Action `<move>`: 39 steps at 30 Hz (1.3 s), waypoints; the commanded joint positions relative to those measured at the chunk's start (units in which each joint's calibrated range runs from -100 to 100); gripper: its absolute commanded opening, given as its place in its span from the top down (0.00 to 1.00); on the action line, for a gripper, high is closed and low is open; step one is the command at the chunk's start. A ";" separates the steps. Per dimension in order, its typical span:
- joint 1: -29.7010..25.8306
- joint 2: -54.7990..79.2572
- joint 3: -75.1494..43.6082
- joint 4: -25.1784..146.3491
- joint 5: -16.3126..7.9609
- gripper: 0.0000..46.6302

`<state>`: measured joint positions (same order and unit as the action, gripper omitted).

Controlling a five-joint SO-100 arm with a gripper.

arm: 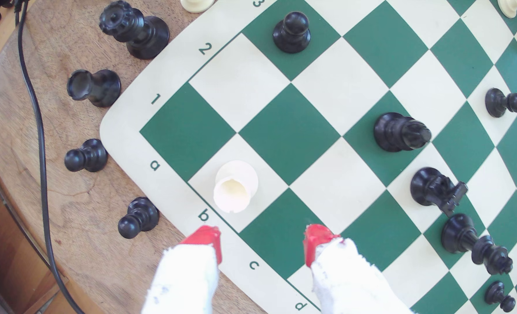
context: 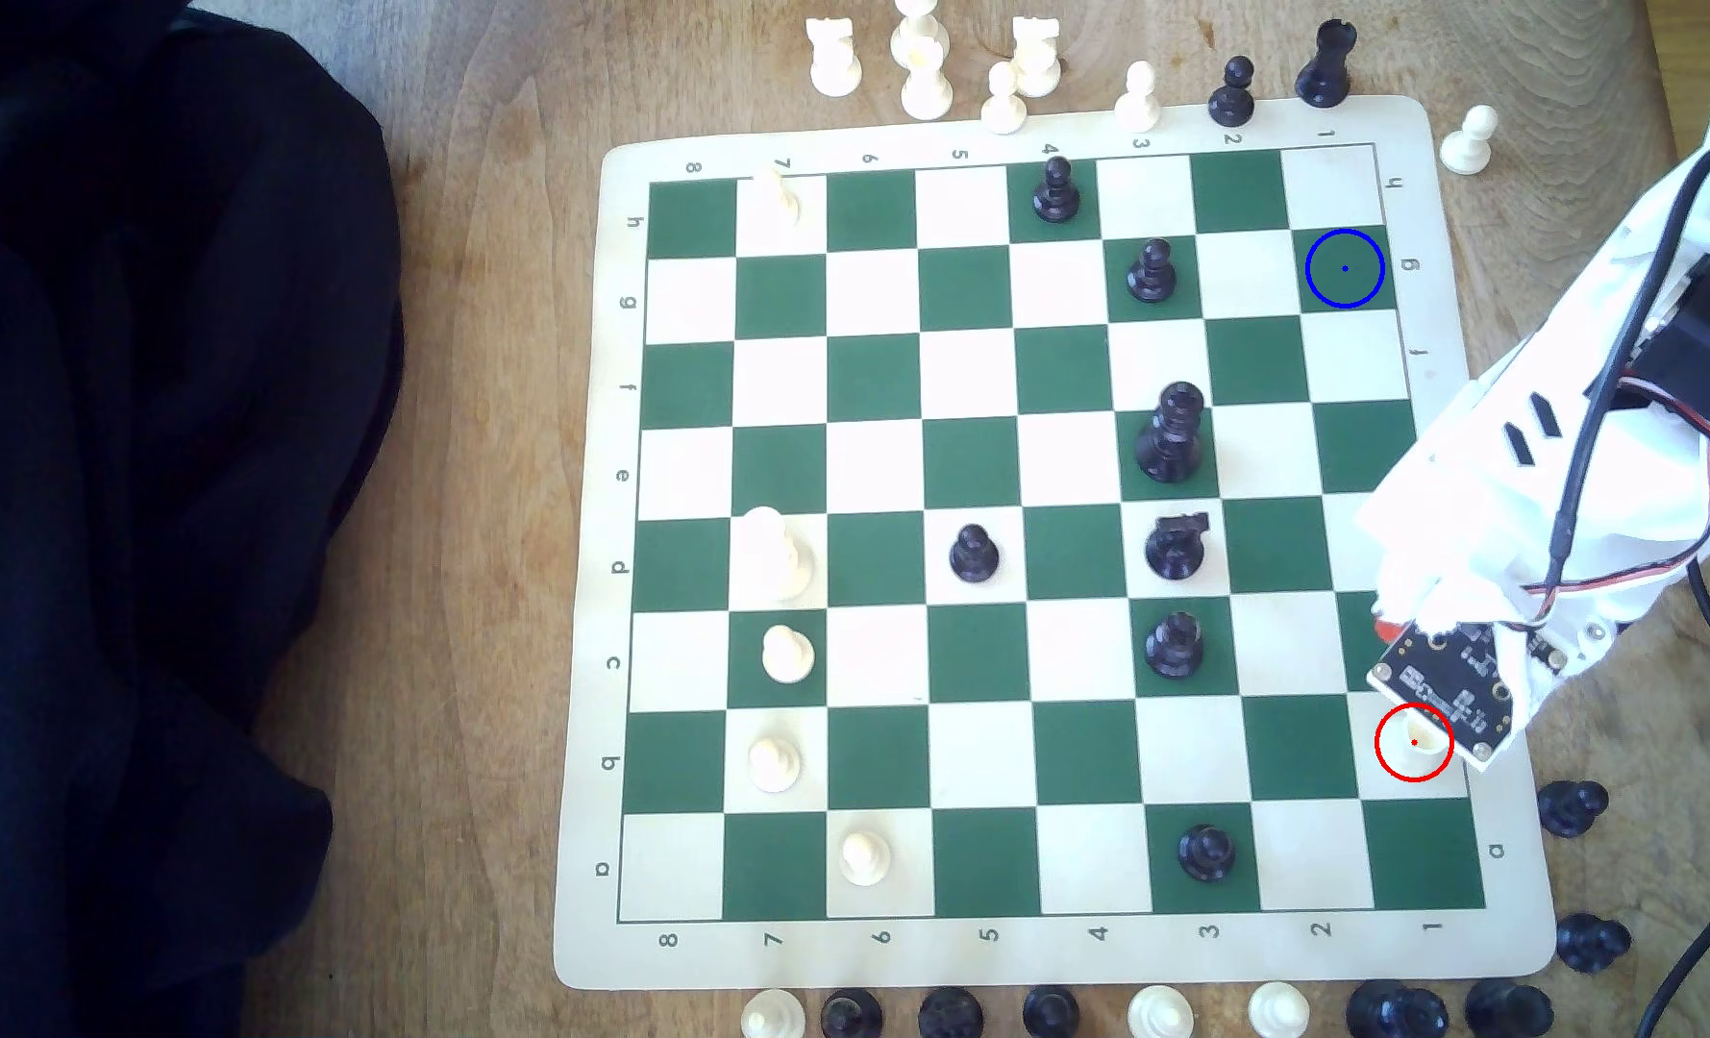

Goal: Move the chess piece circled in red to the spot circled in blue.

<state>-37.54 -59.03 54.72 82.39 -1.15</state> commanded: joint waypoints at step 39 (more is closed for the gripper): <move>-4.58 15.48 10.37 -17.69 -2.54 0.75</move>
<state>-42.18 -44.03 65.48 65.02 -3.79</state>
